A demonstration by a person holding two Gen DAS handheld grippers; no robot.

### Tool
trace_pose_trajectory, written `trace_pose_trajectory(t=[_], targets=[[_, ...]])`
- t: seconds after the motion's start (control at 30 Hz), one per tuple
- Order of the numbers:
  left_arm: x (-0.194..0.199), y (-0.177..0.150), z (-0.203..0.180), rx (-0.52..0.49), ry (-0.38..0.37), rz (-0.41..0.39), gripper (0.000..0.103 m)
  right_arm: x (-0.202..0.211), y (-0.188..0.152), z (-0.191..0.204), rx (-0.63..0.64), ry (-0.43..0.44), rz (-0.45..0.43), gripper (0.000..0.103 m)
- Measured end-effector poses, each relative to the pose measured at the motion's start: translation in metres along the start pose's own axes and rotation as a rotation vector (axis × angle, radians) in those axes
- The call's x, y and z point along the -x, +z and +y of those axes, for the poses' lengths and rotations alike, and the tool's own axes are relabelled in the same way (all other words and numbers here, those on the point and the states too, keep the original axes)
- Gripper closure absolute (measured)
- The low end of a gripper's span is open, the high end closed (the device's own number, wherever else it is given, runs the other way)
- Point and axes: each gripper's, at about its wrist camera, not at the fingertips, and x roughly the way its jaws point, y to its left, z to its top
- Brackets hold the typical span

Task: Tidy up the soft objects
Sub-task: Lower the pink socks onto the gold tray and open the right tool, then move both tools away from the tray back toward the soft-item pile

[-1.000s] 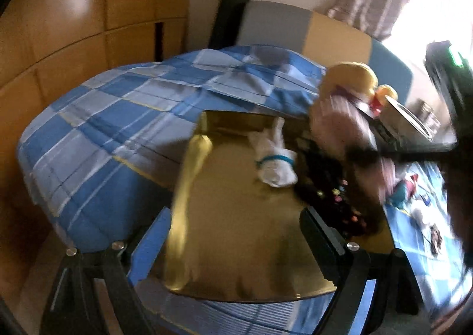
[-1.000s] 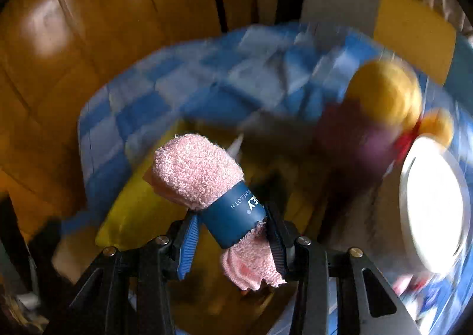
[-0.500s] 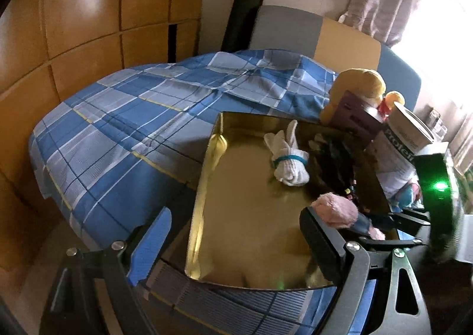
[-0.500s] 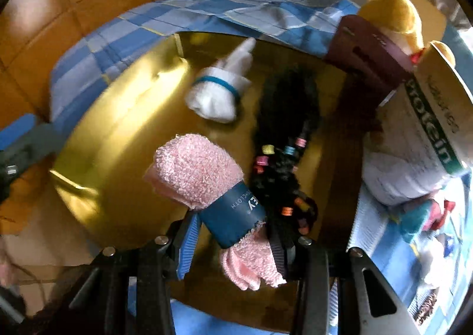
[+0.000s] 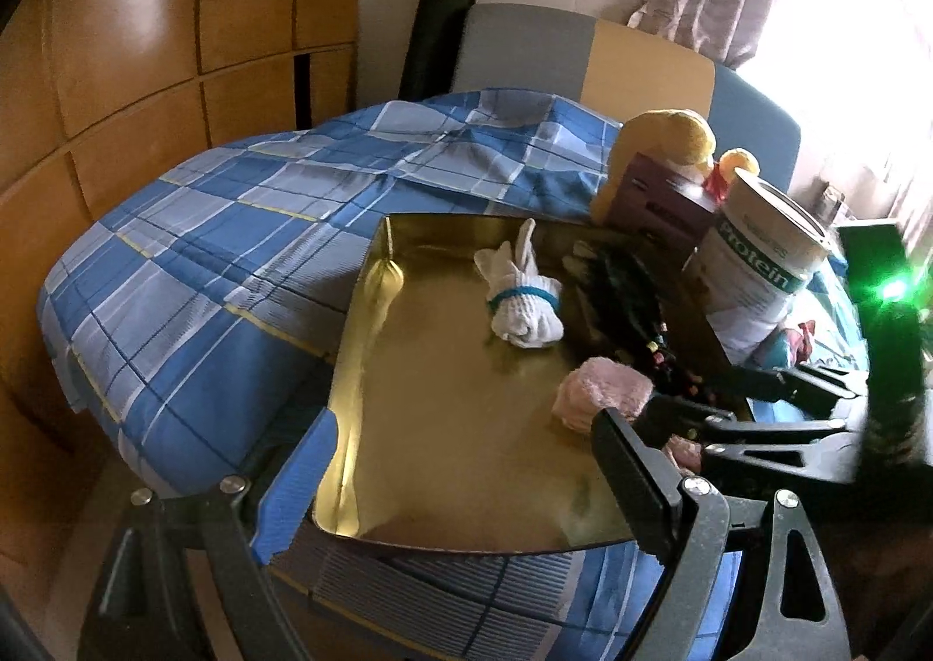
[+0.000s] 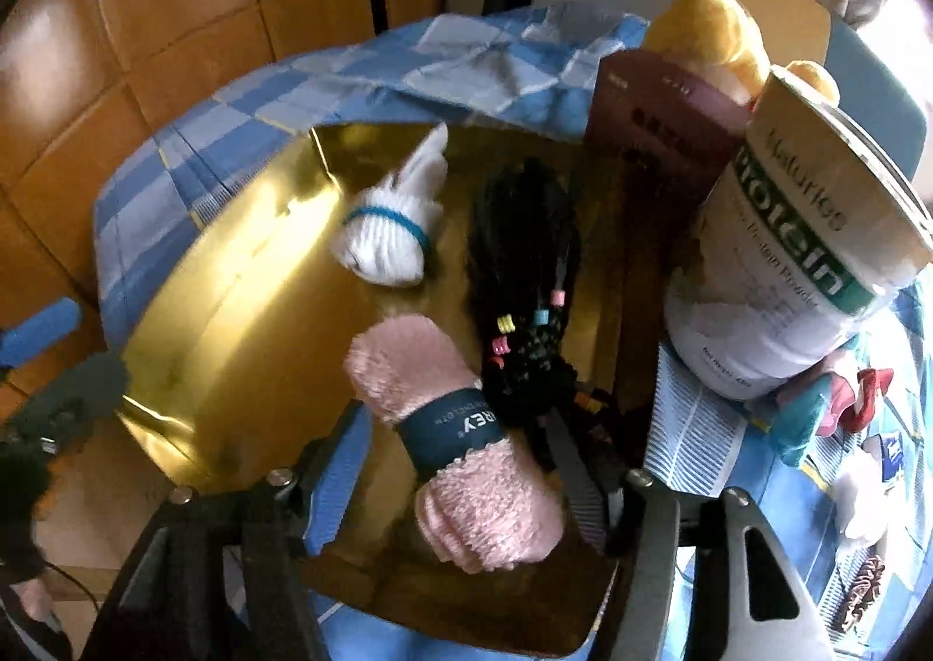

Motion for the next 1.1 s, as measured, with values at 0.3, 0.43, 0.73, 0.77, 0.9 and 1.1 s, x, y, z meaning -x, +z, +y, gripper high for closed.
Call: trace_pose_trajectory(t=[0.3,0.43,0.73,0.77,0.9,1.1], targets=[[0.002,-0.003,-0.015,-0.041,-0.01,0.006,0.014,0.029,-0.007,-0.012,-0.039,0.005,-0.089,0.039],[0.002,-0.005,-0.022,-0.058,-0.013,0.012,0.014,0.042,-0.011,-0.02,-0.051,0.004,-0.127,0.039],[0.001,-0.007,-0.034,-0.084,-0.023,0.024,0.014,0.085,-0.028,-0.063,-0.111,-0.039,-0.237,0.039],[0.001,-0.006,-0.033,-0.082,-0.026,0.029,0.014,0.089,-0.031,-0.071,-0.127,-0.05,-0.245,0.038],[0.005,-0.004,-0.039,-0.096,-0.051,0.012,0.014,0.105,-0.047,-0.123,-0.229,-0.135,-0.247,0.038],[0.014,0.003,-0.056,-0.138,-0.099,-0.013,0.014,0.117,-0.084,-0.228,-0.503,-0.319,-0.218,0.038]])
